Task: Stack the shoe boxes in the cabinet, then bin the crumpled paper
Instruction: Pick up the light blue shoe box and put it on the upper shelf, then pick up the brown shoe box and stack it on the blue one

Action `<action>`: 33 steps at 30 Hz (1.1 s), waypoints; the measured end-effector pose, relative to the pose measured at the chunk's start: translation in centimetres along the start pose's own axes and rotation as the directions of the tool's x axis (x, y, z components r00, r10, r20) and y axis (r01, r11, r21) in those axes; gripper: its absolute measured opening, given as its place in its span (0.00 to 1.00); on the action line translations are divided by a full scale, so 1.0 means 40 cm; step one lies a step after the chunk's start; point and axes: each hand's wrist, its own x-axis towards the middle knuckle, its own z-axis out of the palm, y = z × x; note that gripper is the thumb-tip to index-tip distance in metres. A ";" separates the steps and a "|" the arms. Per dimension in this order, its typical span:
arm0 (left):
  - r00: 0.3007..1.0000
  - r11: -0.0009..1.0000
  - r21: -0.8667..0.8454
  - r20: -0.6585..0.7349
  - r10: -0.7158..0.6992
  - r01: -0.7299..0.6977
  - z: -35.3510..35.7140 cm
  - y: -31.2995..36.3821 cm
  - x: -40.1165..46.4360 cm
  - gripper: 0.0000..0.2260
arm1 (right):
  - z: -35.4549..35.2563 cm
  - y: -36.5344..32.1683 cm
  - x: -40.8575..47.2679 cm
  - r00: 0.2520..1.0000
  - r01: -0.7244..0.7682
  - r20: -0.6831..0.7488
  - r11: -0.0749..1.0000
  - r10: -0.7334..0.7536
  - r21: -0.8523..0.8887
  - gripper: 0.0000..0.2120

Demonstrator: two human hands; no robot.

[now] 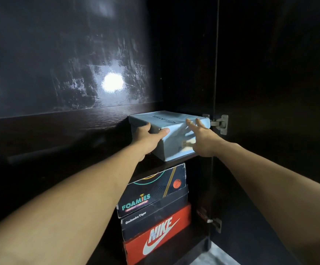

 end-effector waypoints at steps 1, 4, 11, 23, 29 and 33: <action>1.000 1.000 0.009 -0.009 0.006 -0.006 0.003 0.001 -0.001 0.38 | -0.007 0.002 -0.005 1.000 0.000 0.021 1.000 0.000 0.011 0.40; 0.996 0.995 0.095 -0.080 0.038 -0.030 0.008 0.013 -0.026 0.37 | -0.033 0.006 -0.040 1.000 -0.016 0.004 0.999 0.016 0.037 0.40; 0.859 0.884 0.374 -0.313 0.405 -0.280 0.079 0.046 -0.130 0.25 | -0.108 0.078 -0.206 0.986 -0.161 -0.043 0.985 0.164 0.065 0.27; 0.571 0.876 0.122 0.798 0.194 -0.467 0.465 0.205 -0.493 0.18 | -0.310 0.310 -0.739 0.787 -0.617 0.013 0.786 0.617 0.013 0.16; 0.263 0.868 0.006 0.954 0.144 -0.496 0.690 0.240 -0.739 0.20 | -0.350 0.458 -1.067 0.558 -0.829 0.002 0.556 0.830 0.059 0.19; 0.137 0.897 -0.053 0.983 0.125 -0.439 0.845 0.192 -0.900 0.21 | -0.324 0.555 -1.263 0.417 -0.909 0.008 0.417 0.909 0.014 0.17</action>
